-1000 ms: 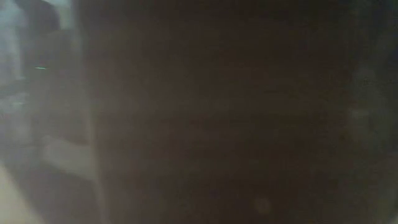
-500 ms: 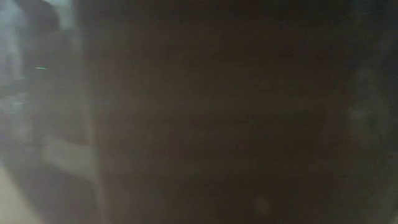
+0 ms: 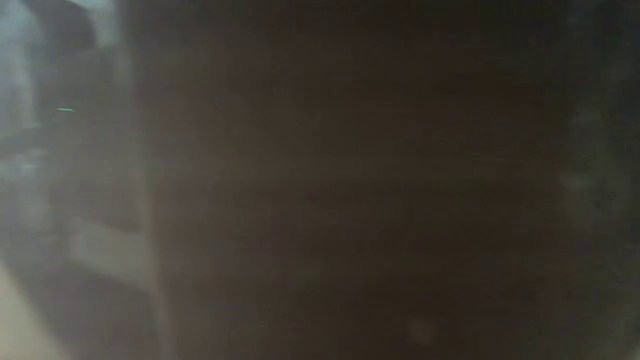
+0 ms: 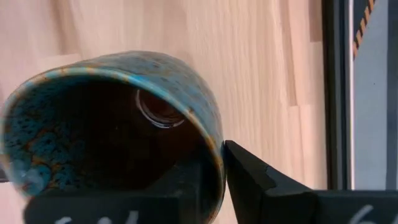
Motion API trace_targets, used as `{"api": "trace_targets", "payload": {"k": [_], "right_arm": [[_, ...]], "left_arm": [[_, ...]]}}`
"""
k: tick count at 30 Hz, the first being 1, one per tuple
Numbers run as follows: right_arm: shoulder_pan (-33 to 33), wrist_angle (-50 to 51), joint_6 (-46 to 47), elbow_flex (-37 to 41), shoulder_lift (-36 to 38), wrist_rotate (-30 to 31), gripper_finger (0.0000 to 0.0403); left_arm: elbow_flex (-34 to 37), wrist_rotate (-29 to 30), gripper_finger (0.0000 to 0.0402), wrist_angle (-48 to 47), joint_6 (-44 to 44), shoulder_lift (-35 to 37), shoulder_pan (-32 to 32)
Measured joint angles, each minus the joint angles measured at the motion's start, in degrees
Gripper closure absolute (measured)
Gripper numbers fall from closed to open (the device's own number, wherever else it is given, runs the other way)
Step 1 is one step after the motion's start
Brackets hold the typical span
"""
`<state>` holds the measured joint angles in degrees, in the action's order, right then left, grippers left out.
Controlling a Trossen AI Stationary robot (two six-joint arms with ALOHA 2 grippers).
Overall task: Place coffee mugs
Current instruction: Put the light blue patterned mug on the shelf
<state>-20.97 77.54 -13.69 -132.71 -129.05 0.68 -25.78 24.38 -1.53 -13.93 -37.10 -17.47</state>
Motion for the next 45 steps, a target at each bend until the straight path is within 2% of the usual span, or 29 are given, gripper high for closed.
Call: {"api": "trace_targets", "payload": {"k": [8, 17, 23, 27, 30, 36, 39, 45], "right_arm": [[-0.5, -2.0, 0.0, 0.0, 0.0, -0.5, 0.0287], [-1.9, -3.3, 1.0, 0.0, -0.1, -2.3, 0.03], [-2.0, -4.0, 0.6, -0.5, 0.0, -3.1, 0.03], [-2.0, -4.2, -0.1, -2.2, 1.1, -3.2, 0.0299], [-1.9, -4.0, -0.5, -2.1, 1.7, -3.3, 0.0297], [-0.3, -2.1, -0.5, -2.2, 5.9, -3.3, 0.0296], [1.4, -1.8, -0.5, -2.2, 7.8, -3.3, 0.0296], [5.5, -0.3, -0.3, -0.1, 12.2, -1.6, 0.0297]], "left_arm": [[0.0, 2.6, 0.026, 4.2, 4.2, 0.0, 0.0], [0.0, 3.0, 0.026, 6.3, 5.6, 0.0, 0.0], [-0.1, 3.6, 0.026, 6.1, 2.5, -1.3, 0.1], [-2.4, 4.3, 0.026, 3.7, 1.0, -4.9, 1.9], [-5.2, 4.3, 0.026, -1.7, -1.0, -7.2, 4.3], [-8.7, 1.3, 0.026, -7.8, -5.5, -10.5, 8.3], [-9.6, -1.2, 0.026, -9.8, -7.1, -12.5, 9.2], [-11.8, -1.3, 0.026, -14.8, -8.8, -17.0, 8.2]]}}
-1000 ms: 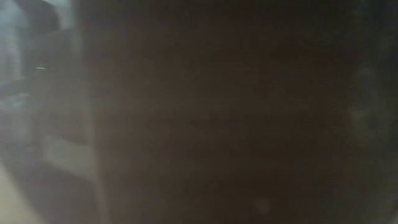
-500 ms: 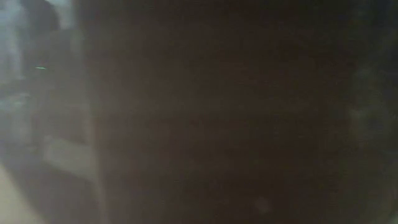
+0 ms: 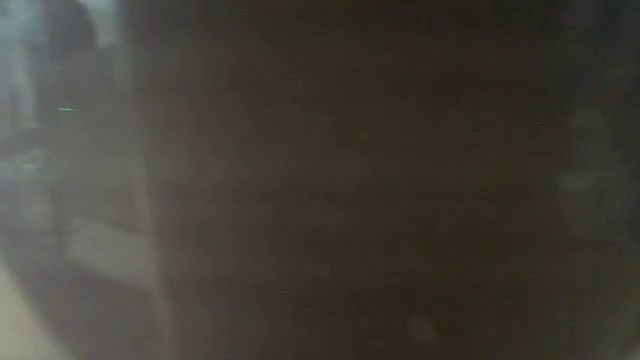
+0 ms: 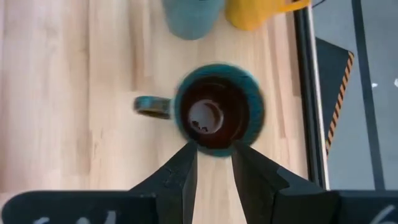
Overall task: Place coffee mugs
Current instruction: Put the light blue patterned mug on the shelf
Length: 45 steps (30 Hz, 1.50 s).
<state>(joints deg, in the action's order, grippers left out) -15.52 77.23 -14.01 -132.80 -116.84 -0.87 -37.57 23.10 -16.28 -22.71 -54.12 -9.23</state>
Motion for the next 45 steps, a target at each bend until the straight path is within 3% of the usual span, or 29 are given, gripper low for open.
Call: {"api": "trace_targets", "payload": {"k": [5, 12, 18, 29, 38, 45], "right_arm": [[2.6, -4.2, 0.9, 10.7, 5.0, 3.5, 0.0298], [3.1, -22.6, 2.2, 33.5, 16.2, 4.9, 0.0298], [3.2, -26.5, 6.2, 43.7, 21.5, 8.9, 0.0298], [3.4, -34.1, 5.5, 51.5, 23.3, 6.9, 0.0298], [3.0, -39.5, 1.3, 51.8, 23.1, 7.2, 0.0298], [1.6, -43.3, 0.3, 51.7, 20.2, 7.8, 0.0298]], "left_arm": [[0.0, 0.0, 0.026, 0.2, 0.8, -3.8, -2.7], [0.0, 0.2, 0.026, 0.8, -2.2, -9.0, -2.8], [0.0, 2.5, 0.026, 6.8, -1.8, -15.1, -3.2], [0.0, 12.4, 0.026, 18.2, 3.5, -23.9, -3.2], [0.0, 13.8, 0.026, 20.4, 12.7, -24.6, -3.7], [0.0, 9.9, 0.026, 23.8, 11.5, -25.9, -1.8]]}}
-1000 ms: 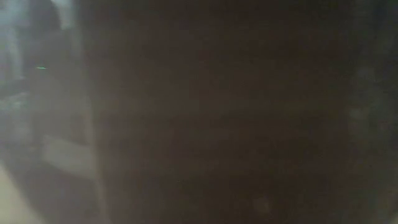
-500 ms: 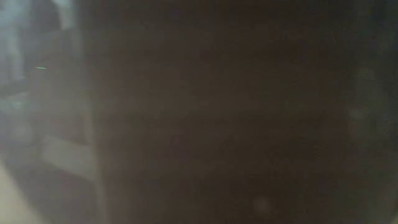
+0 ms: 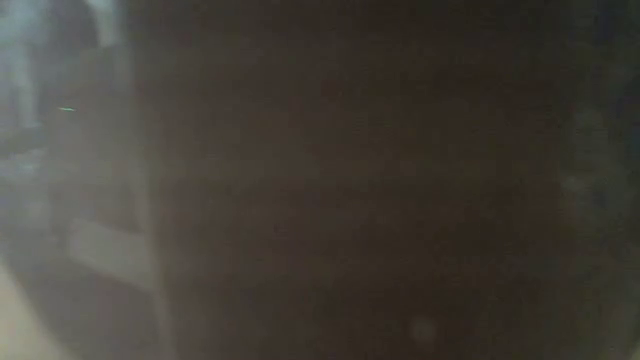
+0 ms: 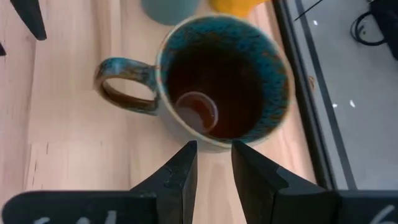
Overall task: Place coffee mugs
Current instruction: Put the light blue patterned mug on the shelf
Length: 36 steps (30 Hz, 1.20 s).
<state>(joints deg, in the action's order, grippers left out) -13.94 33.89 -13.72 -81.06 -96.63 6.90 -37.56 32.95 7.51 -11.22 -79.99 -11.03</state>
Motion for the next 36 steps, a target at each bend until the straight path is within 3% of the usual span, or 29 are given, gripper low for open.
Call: {"api": "trace_targets", "payload": {"k": [8, 25, 32, 36], "right_arm": [[0.5, 1.7, 0.0, -0.2, 0.6, 0.1, 0.0298], [-1.2, -0.3, -4.4, -0.2, -0.8, -1.0, 0.0298], [-1.0, 2.6, -4.0, -0.2, -0.9, -1.6, 0.0298], [-1.2, 2.2, -4.0, -0.2, -0.9, -1.6, 0.0298]], "left_arm": [[0.0, 0.3, 0.026, -0.2, -3.3, 0.4, -2.7], [0.0, 1.8, 0.026, 0.9, -3.2, 0.1, 5.1], [0.0, 2.1, 0.026, 5.7, -1.9, -4.8, 4.9], [0.1, 6.3, 0.026, 10.4, 1.0, -8.1, 5.2]]}}
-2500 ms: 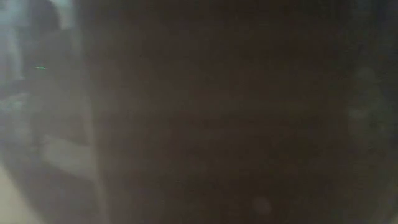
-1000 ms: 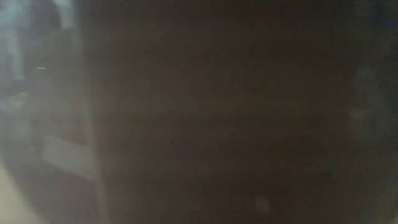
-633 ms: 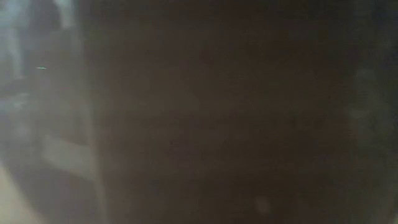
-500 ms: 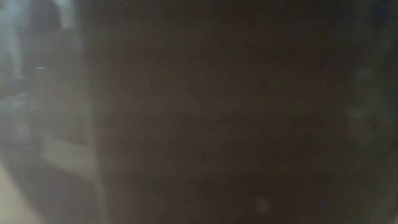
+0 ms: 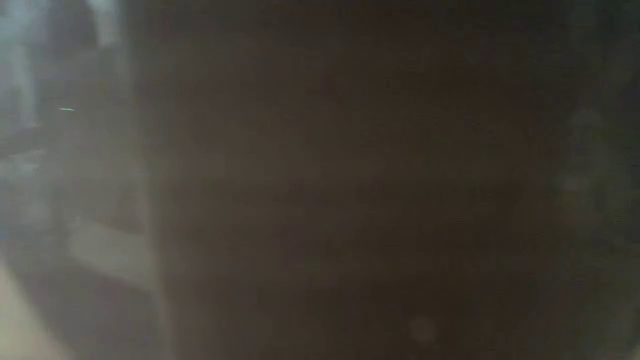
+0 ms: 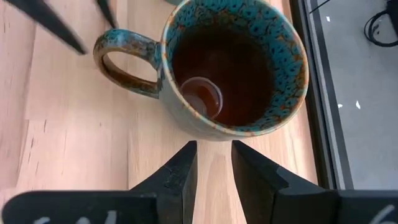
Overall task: Place coffee mugs
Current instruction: Put the light blue patterned mug on the shelf
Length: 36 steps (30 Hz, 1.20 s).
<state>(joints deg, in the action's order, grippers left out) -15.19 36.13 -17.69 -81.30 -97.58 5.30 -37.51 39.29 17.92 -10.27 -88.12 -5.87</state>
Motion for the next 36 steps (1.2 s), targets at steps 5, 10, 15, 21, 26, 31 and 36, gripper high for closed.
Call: {"api": "trace_targets", "payload": {"k": [5, 10, 15, 21, 26, 31, 36], "right_arm": [[-0.9, -0.4, -0.3, 0.1, -0.9, -0.3, 0.0298], [-1.9, -1.3, -1.8, 0.1, -2.4, -0.5, 0.0298], [-3.0, -3.6, -4.9, 0.0, -3.4, -0.5, 0.0298], [-4.1, -5.4, -6.4, 0.1, -3.9, -1.9, 0.0298], [-3.8, -4.7, -6.2, 0.1, -3.5, 1.0, 0.0298], [-1.5, 0.0, -5.5, -3.4, -2.6, 5.2, 0.0298], [-0.2, 1.9, -3.7, -7.4, -2.6, 1.0, 0.0298]], "left_arm": [[0.0, 2.4, 0.026, 3.8, 3.5, -2.1, 0.4], [0.0, 2.0, 0.026, 6.6, 4.8, -2.8, 1.6], [0.0, -0.5, 0.026, 10.6, 6.3, -4.5, 2.0], [0.0, -2.7, 0.026, 15.0, 6.5, -6.2, 1.9], [0.0, -2.9, 0.026, 14.7, 6.5, -6.3, 0.7], [-5.1, -3.1, 0.026, 4.2, 4.7, -5.5, -0.6], [-15.1, -6.4, 0.026, -16.6, 2.8, -5.2, -0.8]]}}
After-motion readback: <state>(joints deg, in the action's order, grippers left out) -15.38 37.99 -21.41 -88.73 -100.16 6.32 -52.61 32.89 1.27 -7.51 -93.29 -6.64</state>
